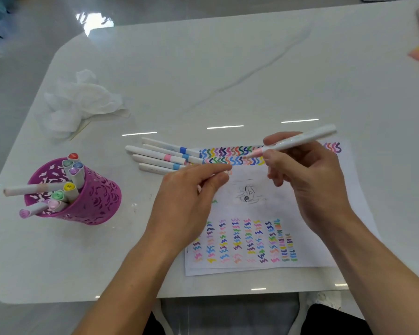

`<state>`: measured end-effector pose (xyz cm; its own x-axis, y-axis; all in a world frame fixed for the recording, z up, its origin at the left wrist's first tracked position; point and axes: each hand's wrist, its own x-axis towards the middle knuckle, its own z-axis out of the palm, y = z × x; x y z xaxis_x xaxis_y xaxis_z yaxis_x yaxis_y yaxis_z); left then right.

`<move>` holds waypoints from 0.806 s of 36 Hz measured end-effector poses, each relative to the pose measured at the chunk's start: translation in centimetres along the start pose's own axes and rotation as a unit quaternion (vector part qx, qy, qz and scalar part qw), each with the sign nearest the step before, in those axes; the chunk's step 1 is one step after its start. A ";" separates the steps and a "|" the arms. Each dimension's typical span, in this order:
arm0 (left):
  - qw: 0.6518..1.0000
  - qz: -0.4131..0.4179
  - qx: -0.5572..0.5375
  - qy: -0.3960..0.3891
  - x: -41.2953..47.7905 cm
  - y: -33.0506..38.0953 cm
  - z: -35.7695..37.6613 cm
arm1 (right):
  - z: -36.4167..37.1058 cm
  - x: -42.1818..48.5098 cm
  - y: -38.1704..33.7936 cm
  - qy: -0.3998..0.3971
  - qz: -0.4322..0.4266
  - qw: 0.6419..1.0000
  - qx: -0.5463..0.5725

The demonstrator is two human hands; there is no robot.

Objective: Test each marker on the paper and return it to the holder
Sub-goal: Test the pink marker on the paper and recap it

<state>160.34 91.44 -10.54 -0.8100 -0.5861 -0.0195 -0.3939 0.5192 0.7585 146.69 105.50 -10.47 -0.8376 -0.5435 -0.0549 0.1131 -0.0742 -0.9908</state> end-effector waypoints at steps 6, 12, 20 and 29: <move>0.983 -0.067 -0.169 -0.005 0.3 0.4 -0.3 | 0.3 -0.5 -1.3 -0.015 -0.019 0.999 0.020; 0.967 -0.074 -0.242 -0.028 0.4 0.7 -0.3 | 0.8 -0.9 -1.3 -0.024 -0.038 0.999 -0.020; 0.970 -0.053 -0.233 -0.051 0.3 0.5 -0.2 | 1.1 -1.0 -1.0 -0.033 -0.042 0.998 -0.039; 0.976 -0.030 -0.203 -0.077 0.3 0.5 -0.2 | 1.2 -0.8 -0.2 -0.045 -0.023 0.995 -0.083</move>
<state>160.02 91.42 -10.05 -0.8584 -0.4915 -0.1466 -0.2645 0.1793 0.9476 147.99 104.99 -10.04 -0.7877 -0.6160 -0.0044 -0.0212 0.0342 -0.9992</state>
